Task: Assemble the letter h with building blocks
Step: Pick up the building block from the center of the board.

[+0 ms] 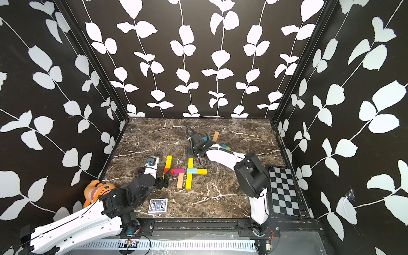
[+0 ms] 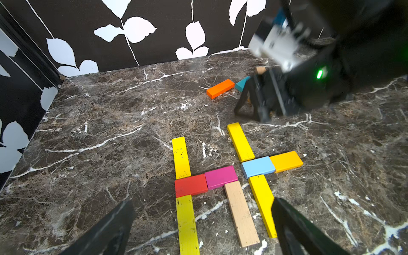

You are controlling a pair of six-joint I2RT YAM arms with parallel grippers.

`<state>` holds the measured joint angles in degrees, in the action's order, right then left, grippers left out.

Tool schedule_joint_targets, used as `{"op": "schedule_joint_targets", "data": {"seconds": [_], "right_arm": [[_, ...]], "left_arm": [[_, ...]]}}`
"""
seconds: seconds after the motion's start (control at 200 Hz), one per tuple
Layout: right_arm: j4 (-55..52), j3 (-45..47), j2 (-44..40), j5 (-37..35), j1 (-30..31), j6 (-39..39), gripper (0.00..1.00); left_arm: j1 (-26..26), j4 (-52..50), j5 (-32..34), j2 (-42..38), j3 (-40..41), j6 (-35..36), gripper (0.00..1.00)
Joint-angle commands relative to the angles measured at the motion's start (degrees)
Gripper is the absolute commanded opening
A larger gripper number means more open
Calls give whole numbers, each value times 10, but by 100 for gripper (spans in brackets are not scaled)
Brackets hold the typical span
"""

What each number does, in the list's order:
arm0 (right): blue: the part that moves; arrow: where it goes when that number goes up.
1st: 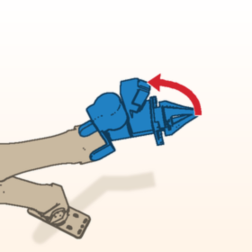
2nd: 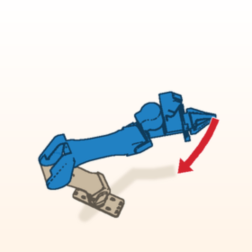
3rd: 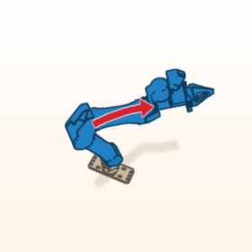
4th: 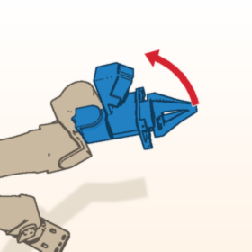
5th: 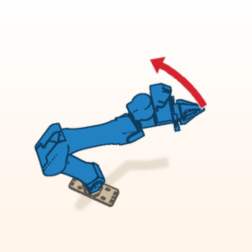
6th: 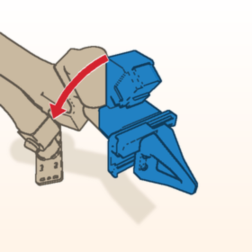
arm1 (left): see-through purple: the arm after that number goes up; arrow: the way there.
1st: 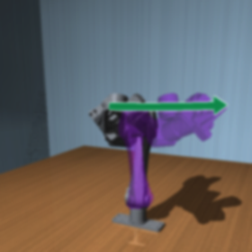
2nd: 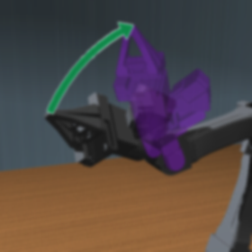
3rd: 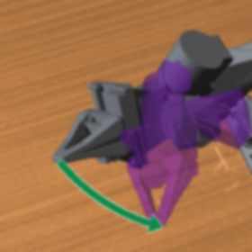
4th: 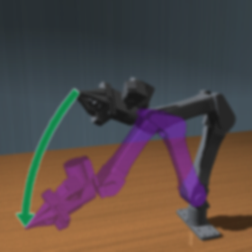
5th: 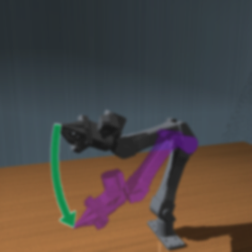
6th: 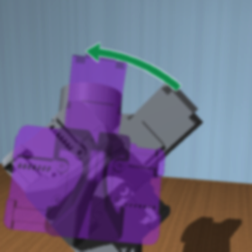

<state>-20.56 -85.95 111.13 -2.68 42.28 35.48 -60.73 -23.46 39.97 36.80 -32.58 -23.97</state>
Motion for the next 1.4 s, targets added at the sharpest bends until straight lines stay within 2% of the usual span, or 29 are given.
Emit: {"op": "schedule_joint_targets", "data": {"seconds": [0.0,0.23,0.47,0.725,1.01,1.205,1.39], "right_arm": [[-77,-46,23,-65,-27,-52,76],[-120,-122,101,-75,-67,-82,76],[-148,-180,171,-64,-79,-93,73],[-157,-196,215,-66,-86,-74,63],[-141,-169,211,-76,-86,-59,43],[-122,-165,186,-95,-86,-63,34],[-96,-130,123,-111,-83,-60,31]], "left_arm": [[-1,0,6,-7,-4,-4,99],[0,-15,6,4,-12,-15,99],[-1,-20,7,3,-9,-21,99],[-1,-18,10,4,-9,-17,99],[-1,-19,12,2,-7,-13,99],[-1,-20,13,-1,-6,-11,99],[-1,-20,14,-8,-2,-12,99]]}}
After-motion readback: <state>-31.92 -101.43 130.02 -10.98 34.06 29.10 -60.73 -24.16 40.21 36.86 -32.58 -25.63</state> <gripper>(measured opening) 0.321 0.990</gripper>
